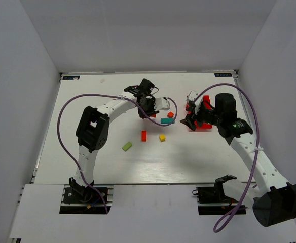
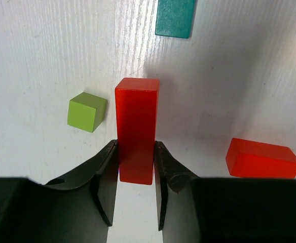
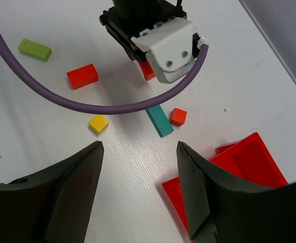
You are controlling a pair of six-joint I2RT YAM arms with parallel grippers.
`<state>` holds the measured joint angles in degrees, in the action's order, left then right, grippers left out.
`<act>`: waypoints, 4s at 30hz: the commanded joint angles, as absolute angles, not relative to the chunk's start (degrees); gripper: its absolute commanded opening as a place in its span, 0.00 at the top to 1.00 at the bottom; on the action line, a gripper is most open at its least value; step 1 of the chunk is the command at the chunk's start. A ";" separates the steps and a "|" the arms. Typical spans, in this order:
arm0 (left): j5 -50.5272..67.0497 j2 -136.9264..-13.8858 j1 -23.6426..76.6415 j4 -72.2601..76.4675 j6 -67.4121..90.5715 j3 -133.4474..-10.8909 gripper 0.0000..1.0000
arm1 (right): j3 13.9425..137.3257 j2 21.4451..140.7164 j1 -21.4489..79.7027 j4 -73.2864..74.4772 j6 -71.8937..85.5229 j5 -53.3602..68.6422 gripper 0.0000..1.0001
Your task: Build the wood block tower
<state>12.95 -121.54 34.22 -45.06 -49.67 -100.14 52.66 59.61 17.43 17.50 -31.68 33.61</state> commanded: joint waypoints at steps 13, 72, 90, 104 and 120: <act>13.01 -122.95 35.33 -43.95 -52.73 -99.23 1.00 | 52.38 58.62 17.84 16.96 -31.90 34.98 0.31; 8.53 -124.10 35.33 -39.64 -55.63 -96.06 0.52 | 52.29 59.33 17.67 17.05 -32.26 34.45 0.29; 9.67 -119.53 35.33 -38.58 -53.97 -96.06 0.24 | 52.29 59.32 17.67 16.96 -32.17 34.19 0.27; 12.83 -107.41 34.28 -34.37 -52.21 -89.22 0.18 | 52.12 58.98 17.49 17.31 -32.08 33.75 0.26; -9.58 -117.37 31.29 -39.66 -8.82 -107.01 0.72 | 52.12 60.03 17.58 15.13 -27.86 27.78 0.90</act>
